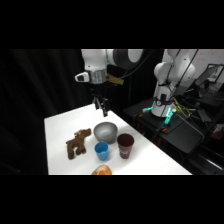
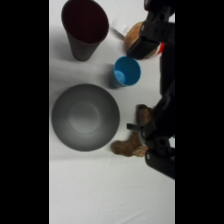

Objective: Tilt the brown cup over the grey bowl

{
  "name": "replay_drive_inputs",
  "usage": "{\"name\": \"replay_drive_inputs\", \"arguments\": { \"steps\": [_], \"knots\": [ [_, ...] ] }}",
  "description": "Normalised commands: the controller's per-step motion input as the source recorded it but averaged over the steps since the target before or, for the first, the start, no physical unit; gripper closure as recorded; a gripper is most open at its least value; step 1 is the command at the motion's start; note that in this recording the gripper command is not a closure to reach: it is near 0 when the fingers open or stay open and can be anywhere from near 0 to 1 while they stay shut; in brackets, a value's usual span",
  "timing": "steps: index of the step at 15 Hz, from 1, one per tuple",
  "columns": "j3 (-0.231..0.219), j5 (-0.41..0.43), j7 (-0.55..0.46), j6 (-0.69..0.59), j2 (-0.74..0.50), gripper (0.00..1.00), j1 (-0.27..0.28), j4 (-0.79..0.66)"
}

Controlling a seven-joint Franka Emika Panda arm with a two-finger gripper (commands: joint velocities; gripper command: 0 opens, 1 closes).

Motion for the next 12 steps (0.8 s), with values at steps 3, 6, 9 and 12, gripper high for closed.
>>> {"name": "replay_drive_inputs", "arguments": {
  "steps": [3, 6, 9, 12],
  "knots": [
    [0.032, -0.009, 0.03, -0.02, -0.03, 0.0, 0.0, 0.0],
    [0.068, -0.002, 0.09, -0.06, -0.15, 0.0, 0.05, -0.01],
    [0.086, 0.071, 0.11, -0.08, -0.18, 0.0, 0.078, 0.0],
    [0.113, 0.129, 0.17, -0.1, -0.15, 0.0, 0.117, 0.0]
  ]
}}
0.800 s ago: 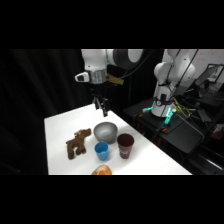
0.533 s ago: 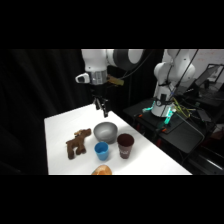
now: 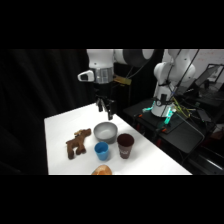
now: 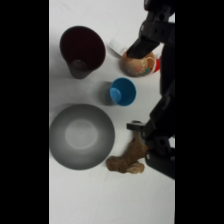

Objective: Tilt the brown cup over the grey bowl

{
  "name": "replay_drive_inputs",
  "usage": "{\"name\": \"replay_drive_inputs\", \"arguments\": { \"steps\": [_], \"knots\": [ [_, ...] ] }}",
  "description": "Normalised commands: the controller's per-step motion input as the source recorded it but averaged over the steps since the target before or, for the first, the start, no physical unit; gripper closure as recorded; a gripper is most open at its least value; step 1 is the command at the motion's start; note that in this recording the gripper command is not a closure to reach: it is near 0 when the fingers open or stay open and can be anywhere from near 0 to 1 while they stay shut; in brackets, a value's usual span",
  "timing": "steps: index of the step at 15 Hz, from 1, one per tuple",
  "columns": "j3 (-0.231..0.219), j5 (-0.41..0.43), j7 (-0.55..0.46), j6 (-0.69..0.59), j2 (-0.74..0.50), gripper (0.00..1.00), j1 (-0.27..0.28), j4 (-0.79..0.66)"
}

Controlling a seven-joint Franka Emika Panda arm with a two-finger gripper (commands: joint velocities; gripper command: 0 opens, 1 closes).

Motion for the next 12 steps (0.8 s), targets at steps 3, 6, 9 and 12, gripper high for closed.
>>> {"name": "replay_drive_inputs", "arguments": {
  "steps": [3, 6, 9, 12],
  "knots": [
    [0.133, 0.159, 0.26, 0.0, -0.13, 0.0, 0.152, -0.09],
    [0.149, 0.071, 0.25, 0.1, -0.17, 0.0, 0.175, -0.21],
    [0.112, 0.066, 0.11, 0.19, -0.13, 0.0, 0.13, -0.25],
    [0.057, 0.106, -0.12, 0.45, -0.02, 0.0, 0.058, -0.27]
  ]
}}
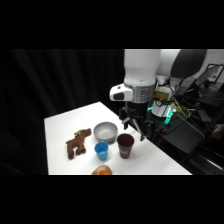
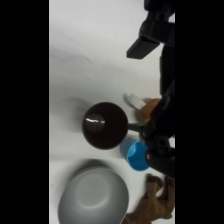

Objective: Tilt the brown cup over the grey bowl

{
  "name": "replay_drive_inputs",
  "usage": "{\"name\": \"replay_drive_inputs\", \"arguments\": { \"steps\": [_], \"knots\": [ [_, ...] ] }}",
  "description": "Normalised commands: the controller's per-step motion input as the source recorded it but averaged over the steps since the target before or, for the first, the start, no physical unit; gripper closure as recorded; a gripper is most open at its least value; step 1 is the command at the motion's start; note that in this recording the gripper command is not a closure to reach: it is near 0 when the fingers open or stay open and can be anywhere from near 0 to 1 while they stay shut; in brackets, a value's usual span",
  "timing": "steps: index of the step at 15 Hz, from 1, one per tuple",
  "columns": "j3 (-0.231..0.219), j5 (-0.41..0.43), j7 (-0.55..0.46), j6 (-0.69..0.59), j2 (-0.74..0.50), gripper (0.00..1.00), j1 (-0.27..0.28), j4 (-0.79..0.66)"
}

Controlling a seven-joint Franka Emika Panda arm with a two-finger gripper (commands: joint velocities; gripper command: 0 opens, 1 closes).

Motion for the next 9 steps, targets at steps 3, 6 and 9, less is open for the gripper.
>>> {"name": "replay_drive_inputs", "arguments": {
  "steps": [3, 6, 9],
  "knots": [
    [0.006, 0.212, -0.3, 0.47, 0.08, 0.0, -0.012, -0.2],
    [-0.001, 0.244, -0.41, 0.33, 0.18, 0.0, -0.047, -0.08],
    [0.0, 0.227, -0.39, 0.22, 0.18, 0.0, -0.079, 0.0]
  ]
}}
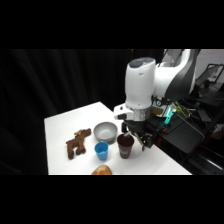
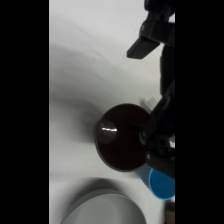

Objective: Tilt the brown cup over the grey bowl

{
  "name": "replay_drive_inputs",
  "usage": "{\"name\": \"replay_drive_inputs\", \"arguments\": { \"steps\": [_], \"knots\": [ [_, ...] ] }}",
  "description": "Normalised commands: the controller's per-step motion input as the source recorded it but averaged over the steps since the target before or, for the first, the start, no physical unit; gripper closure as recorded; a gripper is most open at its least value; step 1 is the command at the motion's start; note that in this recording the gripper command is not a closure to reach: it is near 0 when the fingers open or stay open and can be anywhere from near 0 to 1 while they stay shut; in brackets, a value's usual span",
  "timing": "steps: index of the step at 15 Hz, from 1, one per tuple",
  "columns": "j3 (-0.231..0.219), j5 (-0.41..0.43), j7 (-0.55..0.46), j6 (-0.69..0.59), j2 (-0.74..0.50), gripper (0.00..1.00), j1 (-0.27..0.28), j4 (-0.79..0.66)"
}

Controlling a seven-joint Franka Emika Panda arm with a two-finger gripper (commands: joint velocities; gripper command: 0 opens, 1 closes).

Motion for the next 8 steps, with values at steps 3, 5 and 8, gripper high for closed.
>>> {"name": "replay_drive_inputs", "arguments": {
  "steps": [3, 5, 8],
  "knots": [
    [-0.013, 0.237, -0.41, 0.07, 0.1, 0.0, -0.137, 0.05],
    [-0.041, 0.16, -0.34, 0.02, -0.02, 1.0, -0.129, 0.05],
    [-0.048, 0.116, -0.28, -0.08, -0.07, 1.0, -0.093, 0.09]
  ]
}}
